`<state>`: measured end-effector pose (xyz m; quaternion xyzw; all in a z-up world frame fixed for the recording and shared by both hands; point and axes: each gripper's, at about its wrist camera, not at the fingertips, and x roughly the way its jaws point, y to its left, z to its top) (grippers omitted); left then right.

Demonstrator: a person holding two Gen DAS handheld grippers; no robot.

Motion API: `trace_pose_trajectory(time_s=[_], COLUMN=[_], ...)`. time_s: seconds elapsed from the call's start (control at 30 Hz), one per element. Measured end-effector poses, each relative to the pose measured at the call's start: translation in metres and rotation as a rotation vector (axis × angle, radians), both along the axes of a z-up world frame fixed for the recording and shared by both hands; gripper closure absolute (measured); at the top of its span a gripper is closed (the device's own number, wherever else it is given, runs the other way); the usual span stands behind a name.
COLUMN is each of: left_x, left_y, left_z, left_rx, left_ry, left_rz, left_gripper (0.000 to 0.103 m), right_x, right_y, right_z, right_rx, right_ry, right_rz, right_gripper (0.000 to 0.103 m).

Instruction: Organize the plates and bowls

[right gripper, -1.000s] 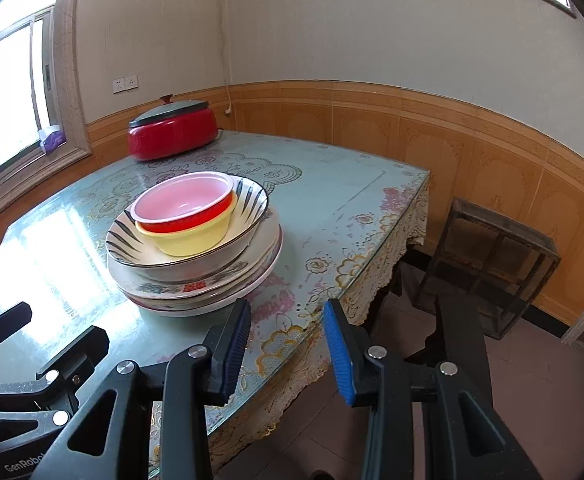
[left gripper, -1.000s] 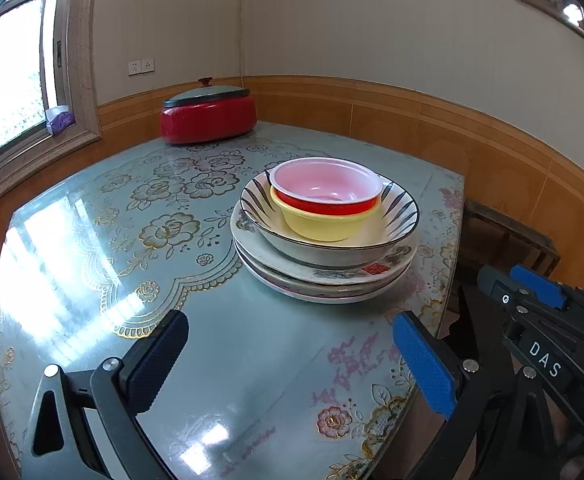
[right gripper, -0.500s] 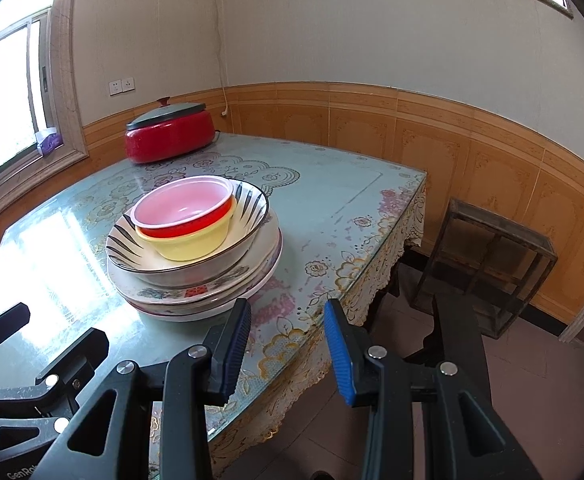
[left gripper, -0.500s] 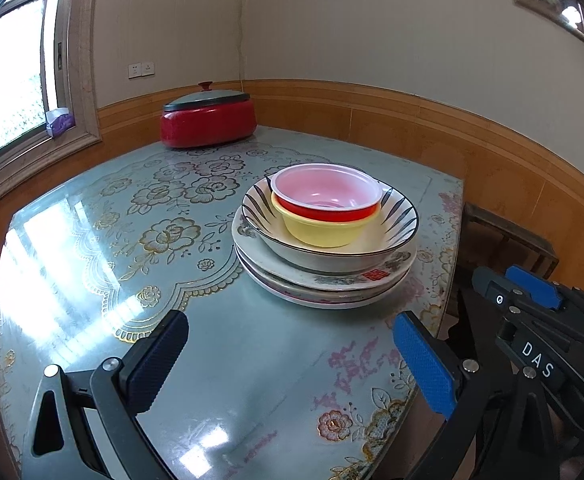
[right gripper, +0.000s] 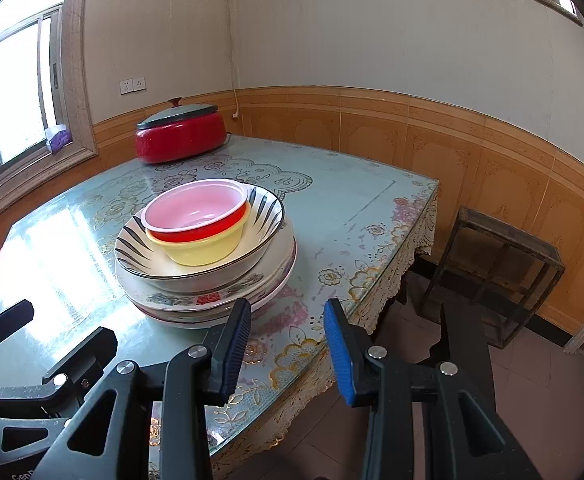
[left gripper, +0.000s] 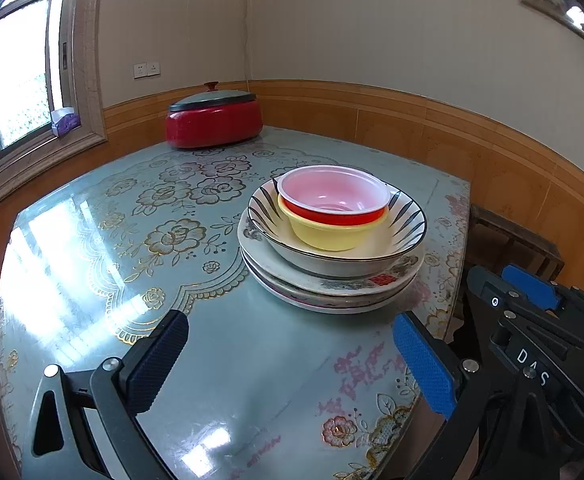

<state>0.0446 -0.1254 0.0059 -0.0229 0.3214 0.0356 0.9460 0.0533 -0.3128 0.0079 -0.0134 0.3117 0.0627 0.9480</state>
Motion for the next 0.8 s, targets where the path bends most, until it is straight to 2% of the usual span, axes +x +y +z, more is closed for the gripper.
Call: trace_pose_trajectory(time_s=[0.8], left_x=[0.002], left_y=[0.0005], left_z=[-0.0003], left_rx=[-0.013], left_ry=[-0.003], left_rz=[-0.001], left_gripper=[0.0], right_x=[0.0], right_y=[0.0014], right_z=[0.0002], right_rx=[-0.006], right_ry=[-0.004], right_rz=[-0.003], right_gripper=[0.065])
